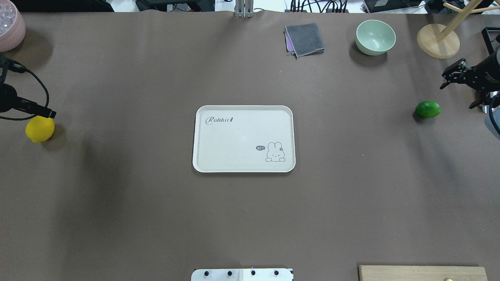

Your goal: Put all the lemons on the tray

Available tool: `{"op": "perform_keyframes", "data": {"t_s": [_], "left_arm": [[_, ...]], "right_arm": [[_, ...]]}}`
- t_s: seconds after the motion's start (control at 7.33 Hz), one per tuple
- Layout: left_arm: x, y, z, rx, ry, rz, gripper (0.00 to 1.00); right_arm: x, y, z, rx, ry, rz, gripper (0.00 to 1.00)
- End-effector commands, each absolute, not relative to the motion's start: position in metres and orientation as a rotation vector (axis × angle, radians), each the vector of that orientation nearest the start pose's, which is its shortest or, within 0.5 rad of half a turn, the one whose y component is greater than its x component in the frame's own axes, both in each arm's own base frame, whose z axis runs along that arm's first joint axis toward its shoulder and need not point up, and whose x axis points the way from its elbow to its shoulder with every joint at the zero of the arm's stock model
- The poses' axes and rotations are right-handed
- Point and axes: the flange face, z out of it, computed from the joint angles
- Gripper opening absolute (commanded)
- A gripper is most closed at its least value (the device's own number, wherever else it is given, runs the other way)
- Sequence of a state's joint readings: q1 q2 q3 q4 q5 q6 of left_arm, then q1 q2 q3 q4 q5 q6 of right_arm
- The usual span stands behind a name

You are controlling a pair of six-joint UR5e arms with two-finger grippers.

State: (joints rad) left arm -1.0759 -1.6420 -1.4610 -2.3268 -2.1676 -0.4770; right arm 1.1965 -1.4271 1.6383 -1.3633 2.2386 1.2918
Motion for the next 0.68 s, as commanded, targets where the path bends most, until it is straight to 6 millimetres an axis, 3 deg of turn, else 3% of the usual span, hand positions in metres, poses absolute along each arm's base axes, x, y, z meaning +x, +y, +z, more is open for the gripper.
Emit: {"op": "perform_keyframes", "data": {"t_s": [0.0,0.27,0.41,0.55], "left_arm": [[0.195,-0.514,0.608,0.336,0.817,0.233,0.98],[0.208,-0.506,0.607,0.327,0.833,0.26,0.98],[0.221,-0.49,0.618,0.325,0.841,0.296,0.97],[0.22,-0.486,0.617,0.338,0.852,0.302,0.7]], "right_arm": [[-0.142,-0.555,0.533,-0.234,-0.76,0.779,1.0],[-0.142,-0.556,0.536,-0.232,-0.746,0.805,1.0],[-0.141,-0.558,0.545,-0.215,-0.756,0.803,1.0],[-0.143,-0.56,0.553,-0.214,-0.758,0.804,1.0]]}}
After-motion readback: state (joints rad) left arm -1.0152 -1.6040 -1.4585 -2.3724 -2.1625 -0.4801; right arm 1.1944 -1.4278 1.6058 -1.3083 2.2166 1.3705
